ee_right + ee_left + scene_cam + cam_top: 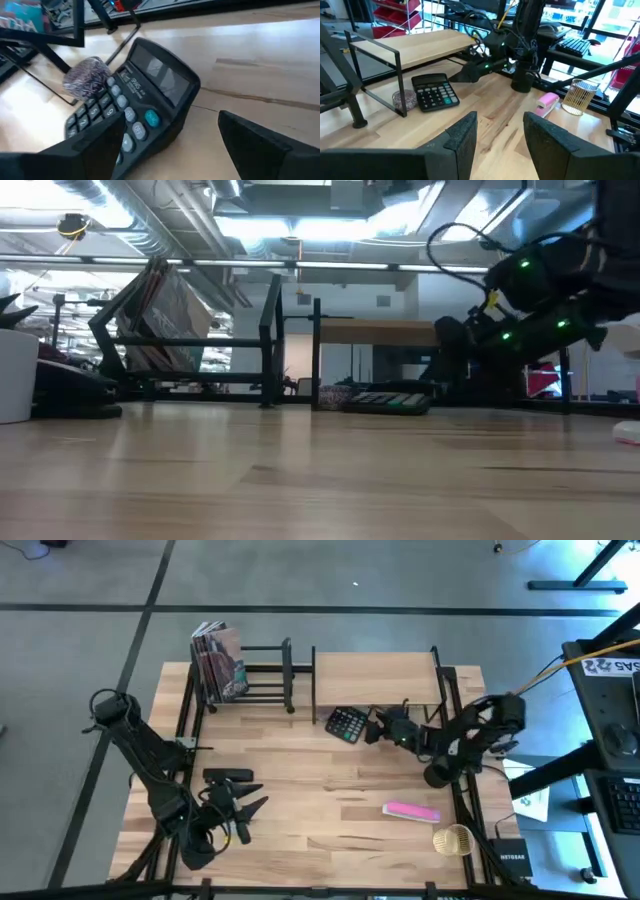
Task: Stock shelves
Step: Remove the black calculator from under the shelf
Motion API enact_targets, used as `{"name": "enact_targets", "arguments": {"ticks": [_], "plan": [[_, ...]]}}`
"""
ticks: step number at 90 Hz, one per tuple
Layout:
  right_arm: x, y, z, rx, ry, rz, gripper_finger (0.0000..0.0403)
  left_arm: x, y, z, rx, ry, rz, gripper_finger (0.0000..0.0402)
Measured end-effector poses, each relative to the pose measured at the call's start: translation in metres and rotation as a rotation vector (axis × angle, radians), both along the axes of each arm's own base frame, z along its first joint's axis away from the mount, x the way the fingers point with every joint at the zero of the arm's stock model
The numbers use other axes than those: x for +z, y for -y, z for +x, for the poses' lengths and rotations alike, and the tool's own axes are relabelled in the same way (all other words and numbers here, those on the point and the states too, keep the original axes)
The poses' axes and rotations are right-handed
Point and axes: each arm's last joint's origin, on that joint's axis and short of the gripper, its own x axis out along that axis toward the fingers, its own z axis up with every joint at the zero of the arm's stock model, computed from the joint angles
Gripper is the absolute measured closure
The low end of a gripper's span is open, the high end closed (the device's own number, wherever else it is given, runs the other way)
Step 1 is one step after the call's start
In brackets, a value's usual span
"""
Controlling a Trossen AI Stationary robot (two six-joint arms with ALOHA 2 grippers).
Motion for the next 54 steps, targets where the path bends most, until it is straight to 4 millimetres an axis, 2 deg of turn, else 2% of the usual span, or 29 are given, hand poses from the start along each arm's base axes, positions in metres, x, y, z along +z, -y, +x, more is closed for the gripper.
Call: {"name": "enact_targets", "arguments": {"ticks": [20,54], "plan": [[-0.011,0.009,0.010,-0.019,0.002,0.006,0.0100,0.000,0.000,0.000,-0.008,-0.002,-0.016,0.0259],[-0.007,0.025,0.009,0.101,0.079,0.059,0.0102,-0.001,0.000,0.000,-0.011,-0.012,-0.002,0.0259]]}}
